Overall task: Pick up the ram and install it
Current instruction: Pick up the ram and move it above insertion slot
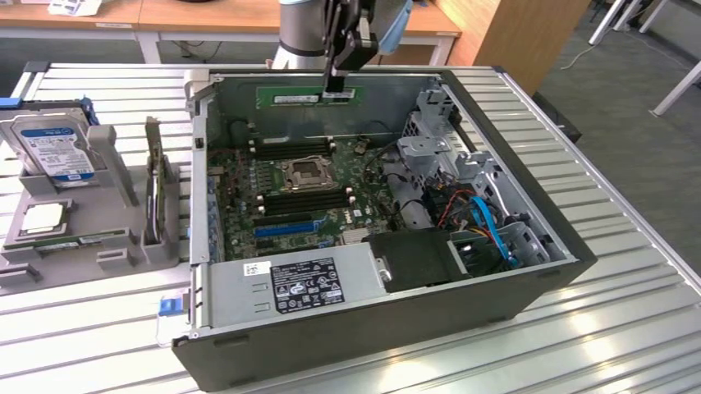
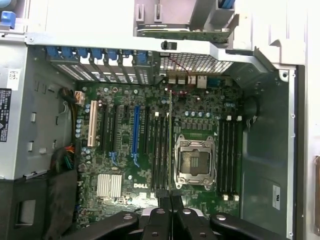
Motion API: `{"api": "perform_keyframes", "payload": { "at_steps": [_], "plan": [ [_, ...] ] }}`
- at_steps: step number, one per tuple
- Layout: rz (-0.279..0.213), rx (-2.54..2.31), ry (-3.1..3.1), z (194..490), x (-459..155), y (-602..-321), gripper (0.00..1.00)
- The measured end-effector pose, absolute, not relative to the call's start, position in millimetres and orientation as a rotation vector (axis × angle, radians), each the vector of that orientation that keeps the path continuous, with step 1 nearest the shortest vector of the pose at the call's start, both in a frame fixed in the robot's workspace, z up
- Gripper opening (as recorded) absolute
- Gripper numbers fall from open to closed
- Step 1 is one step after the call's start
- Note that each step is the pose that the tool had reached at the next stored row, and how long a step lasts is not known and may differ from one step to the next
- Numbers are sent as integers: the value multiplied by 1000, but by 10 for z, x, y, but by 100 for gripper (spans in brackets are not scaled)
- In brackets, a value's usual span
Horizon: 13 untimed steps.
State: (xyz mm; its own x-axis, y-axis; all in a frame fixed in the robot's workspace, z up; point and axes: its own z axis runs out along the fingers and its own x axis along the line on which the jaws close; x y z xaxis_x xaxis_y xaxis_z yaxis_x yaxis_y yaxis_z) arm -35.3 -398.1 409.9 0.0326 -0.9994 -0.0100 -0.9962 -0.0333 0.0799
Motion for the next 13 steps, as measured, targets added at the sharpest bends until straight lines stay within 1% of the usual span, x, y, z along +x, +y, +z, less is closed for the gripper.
{"api": "perform_keyframes", "payload": {
  "at_steps": [5,10,13],
  "plan": [
    [-97,2219,-2150,4096,-354,-3907,11],
    [-97,2219,-2150,4091,-353,-3907,11],
    [-97,2219,-2150,4040,-354,-3908,11]
  ]
}}
